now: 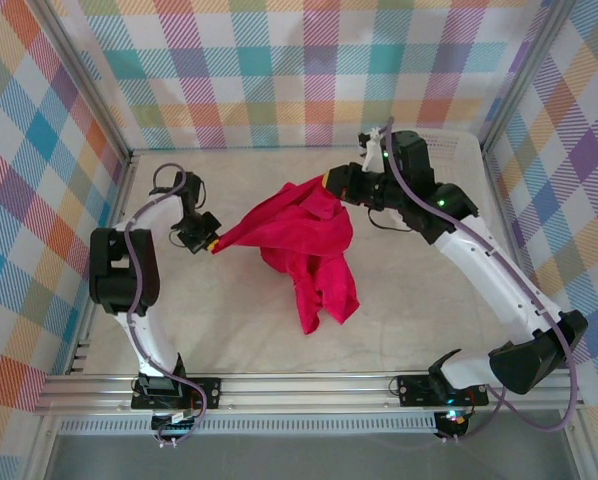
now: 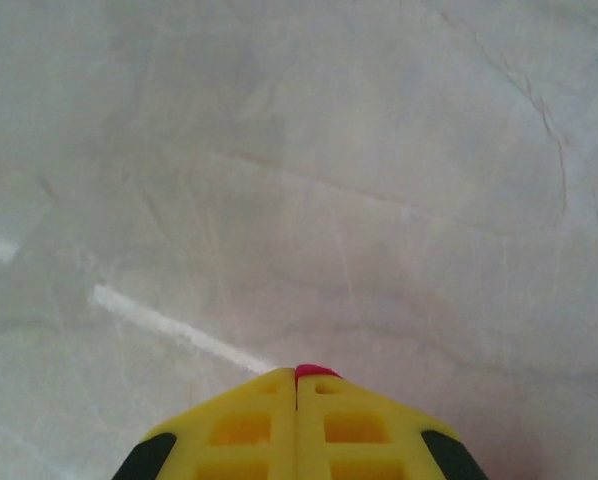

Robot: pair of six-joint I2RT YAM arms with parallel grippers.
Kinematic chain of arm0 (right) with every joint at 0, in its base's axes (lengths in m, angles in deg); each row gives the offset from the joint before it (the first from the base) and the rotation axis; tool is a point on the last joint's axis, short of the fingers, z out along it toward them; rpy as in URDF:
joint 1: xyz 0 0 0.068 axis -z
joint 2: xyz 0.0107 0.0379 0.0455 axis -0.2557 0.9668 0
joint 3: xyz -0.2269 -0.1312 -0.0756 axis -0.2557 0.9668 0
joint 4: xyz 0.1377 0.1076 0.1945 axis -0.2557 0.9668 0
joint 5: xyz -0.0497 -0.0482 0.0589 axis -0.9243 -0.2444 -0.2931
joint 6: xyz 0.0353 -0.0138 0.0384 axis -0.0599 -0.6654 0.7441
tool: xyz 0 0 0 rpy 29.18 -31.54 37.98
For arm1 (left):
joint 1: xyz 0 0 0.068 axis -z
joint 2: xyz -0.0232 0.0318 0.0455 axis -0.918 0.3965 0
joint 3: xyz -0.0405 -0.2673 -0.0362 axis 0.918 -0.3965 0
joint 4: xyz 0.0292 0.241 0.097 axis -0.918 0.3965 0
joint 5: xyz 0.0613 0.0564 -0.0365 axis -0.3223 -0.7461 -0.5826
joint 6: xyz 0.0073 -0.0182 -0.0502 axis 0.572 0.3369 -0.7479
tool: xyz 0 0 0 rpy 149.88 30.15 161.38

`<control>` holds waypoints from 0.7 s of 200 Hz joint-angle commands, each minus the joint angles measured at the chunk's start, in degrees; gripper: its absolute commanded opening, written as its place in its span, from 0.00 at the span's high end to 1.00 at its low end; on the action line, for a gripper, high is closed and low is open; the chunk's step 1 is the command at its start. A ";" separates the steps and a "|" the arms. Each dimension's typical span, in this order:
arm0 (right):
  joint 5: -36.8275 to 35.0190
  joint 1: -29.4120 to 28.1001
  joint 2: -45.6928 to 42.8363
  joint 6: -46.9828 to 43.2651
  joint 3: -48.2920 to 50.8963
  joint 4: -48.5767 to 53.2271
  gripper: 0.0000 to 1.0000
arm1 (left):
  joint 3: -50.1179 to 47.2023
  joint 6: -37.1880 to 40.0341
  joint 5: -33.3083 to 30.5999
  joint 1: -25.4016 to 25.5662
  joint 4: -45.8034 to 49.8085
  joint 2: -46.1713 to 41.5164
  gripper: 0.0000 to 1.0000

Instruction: Fold the inside-out t-shirt

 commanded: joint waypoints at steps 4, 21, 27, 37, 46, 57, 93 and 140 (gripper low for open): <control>5.54 1.69 -0.59 -0.04 2.95 -8.83 1.00 | -4.40 0.26 -0.93 0.24 -5.28 -10.10 0.80; 10.71 1.69 2.22 -2.11 6.27 -8.22 1.00 | -7.09 3.74 0.16 5.48 -8.67 -18.41 0.44; 11.41 1.69 2.48 -2.34 8.00 -8.82 1.00 | -8.29 4.81 1.16 7.64 -10.33 -20.99 0.35; 9.83 1.73 2.33 -1.78 10.82 -9.53 1.00 | -10.62 5.36 4.26 11.03 -13.55 -24.43 0.26; 7.33 1.99 1.93 -0.92 12.64 -9.59 1.00 | -12.85 4.52 7.93 13.55 -16.73 -26.41 0.24; 4.78 3.11 1.79 1.17 13.96 -8.96 1.00 | -15.27 2.49 11.24 16.77 -20.44 -27.86 0.24; -0.76 5.25 1.95 7.70 14.54 -5.89 1.00 | -20.57 -7.51 14.09 26.91 -35.03 -27.71 0.23; -3.32 5.54 1.55 10.79 13.09 -4.18 1.00 | -15.92 -11.04 12.67 35.43 -42.00 -16.35 0.18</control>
